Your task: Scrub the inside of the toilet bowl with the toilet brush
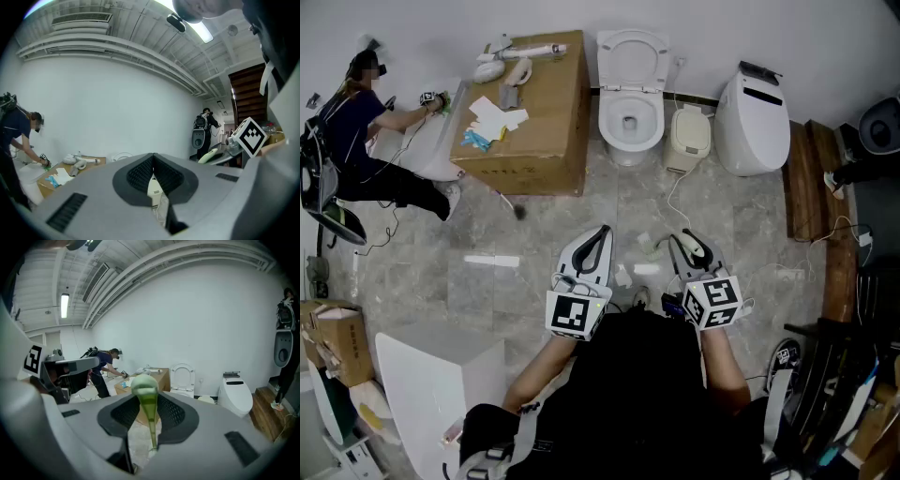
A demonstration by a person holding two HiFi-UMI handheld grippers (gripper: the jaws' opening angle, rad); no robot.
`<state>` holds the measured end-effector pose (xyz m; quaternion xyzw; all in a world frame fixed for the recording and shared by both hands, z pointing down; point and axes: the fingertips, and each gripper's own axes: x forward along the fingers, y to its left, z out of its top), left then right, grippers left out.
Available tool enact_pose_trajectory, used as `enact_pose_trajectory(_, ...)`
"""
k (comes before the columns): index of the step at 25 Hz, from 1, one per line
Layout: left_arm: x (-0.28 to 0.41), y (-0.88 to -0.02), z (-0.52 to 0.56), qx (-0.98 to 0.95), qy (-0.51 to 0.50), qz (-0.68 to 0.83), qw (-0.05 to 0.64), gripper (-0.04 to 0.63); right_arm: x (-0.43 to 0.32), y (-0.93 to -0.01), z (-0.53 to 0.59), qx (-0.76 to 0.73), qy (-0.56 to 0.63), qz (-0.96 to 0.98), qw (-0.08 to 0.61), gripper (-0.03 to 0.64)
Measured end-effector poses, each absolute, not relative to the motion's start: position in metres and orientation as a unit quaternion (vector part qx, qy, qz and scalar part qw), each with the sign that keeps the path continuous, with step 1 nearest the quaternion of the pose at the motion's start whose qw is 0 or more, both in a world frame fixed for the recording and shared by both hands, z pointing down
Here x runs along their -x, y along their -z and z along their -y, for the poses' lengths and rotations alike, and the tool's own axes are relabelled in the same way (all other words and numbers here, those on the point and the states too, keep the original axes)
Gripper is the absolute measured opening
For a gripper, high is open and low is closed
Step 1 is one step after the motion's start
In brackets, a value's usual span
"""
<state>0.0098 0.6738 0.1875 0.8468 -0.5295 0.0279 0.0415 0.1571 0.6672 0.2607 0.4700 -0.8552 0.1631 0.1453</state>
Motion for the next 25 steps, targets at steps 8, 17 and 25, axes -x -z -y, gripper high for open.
enact_pose_trajectory(8,-0.024,-0.189,-0.678,-0.853,-0.016,0.52,0.031,0.009,-0.164,-0.26,-0.671,-0.469,-0.162,0.856,0.146,0.126)
enact_pose_trajectory(17,-0.043,-0.188,-0.679,-0.852,-0.018,0.522,0.036,0.009,-0.183,-0.257,-0.672,-0.462,-0.177,0.859,0.129,0.127)
enact_pose_trajectory(25,-0.068,-0.185,-0.679,-0.844,-0.019,0.534,0.04,0.009,-0.206,-0.26,-0.669,-0.444,-0.179,0.871,0.111,0.127)
